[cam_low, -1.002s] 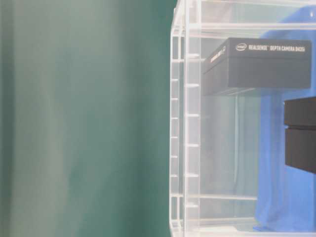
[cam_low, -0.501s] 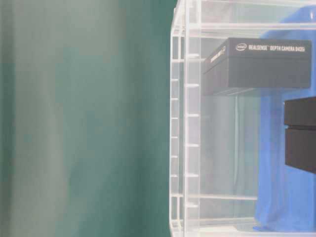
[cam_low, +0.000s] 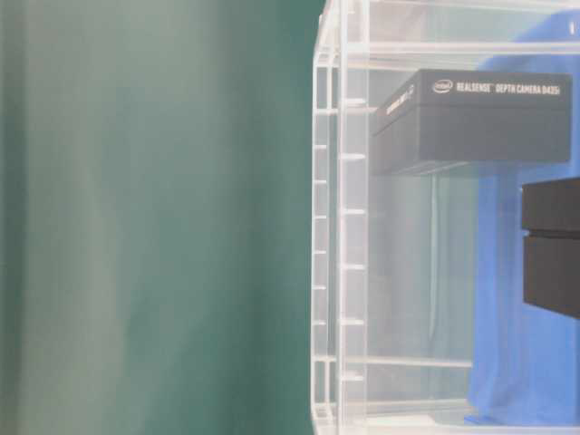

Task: Take the box out of the case with the left arm.
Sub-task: 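Swing the open left gripper over the right black box in the case, then lower and close the left gripper on the right box, then lift the right box up out of the case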

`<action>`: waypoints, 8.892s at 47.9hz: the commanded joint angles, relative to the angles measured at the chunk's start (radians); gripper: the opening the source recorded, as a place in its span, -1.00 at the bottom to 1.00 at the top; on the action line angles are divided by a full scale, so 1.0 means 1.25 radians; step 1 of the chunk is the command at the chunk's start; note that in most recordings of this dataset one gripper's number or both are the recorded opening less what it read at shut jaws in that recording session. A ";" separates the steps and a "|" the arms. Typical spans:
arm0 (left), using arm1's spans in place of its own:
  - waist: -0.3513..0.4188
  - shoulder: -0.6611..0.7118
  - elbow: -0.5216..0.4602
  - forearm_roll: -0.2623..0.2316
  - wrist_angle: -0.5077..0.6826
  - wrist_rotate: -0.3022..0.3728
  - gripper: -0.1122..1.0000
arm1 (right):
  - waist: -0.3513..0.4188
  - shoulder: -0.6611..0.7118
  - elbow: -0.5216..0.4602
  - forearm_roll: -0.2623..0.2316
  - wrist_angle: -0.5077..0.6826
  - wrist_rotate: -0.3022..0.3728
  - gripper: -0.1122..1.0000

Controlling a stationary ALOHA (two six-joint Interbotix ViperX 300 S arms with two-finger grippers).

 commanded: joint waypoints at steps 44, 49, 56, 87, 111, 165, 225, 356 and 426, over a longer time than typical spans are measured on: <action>-0.098 0.512 -0.657 -0.015 0.048 -0.028 0.86 | -0.002 0.001 -0.016 -0.001 -0.002 -0.002 -0.67; -0.101 0.550 -0.682 -0.012 0.040 -0.022 0.86 | -0.002 0.001 -0.016 -0.001 -0.002 -0.002 -0.67; -0.108 0.596 -0.719 -0.012 0.036 0.005 0.86 | -0.002 0.001 -0.016 0.001 -0.002 -0.001 -0.67; -0.108 0.730 -0.938 -0.011 0.087 -0.017 0.86 | -0.002 0.000 -0.016 0.005 -0.005 -0.001 -0.67; -0.112 0.731 -0.935 -0.012 0.092 -0.015 0.86 | -0.002 0.000 -0.017 0.006 -0.005 0.000 -0.67; -0.117 0.724 -0.895 0.007 0.091 0.013 0.86 | -0.002 0.000 -0.018 0.009 -0.001 0.001 -0.67; -0.144 0.695 -0.729 0.097 -0.058 -0.080 0.84 | -0.002 0.000 -0.018 0.017 -0.001 0.001 -0.67; -0.150 0.643 -0.741 0.080 -0.058 -0.106 0.32 | -0.002 0.000 -0.021 0.017 -0.001 0.001 -0.67; -0.155 0.663 -1.112 0.032 0.241 -0.087 0.32 | -0.002 0.000 -0.021 0.017 -0.002 0.001 -0.67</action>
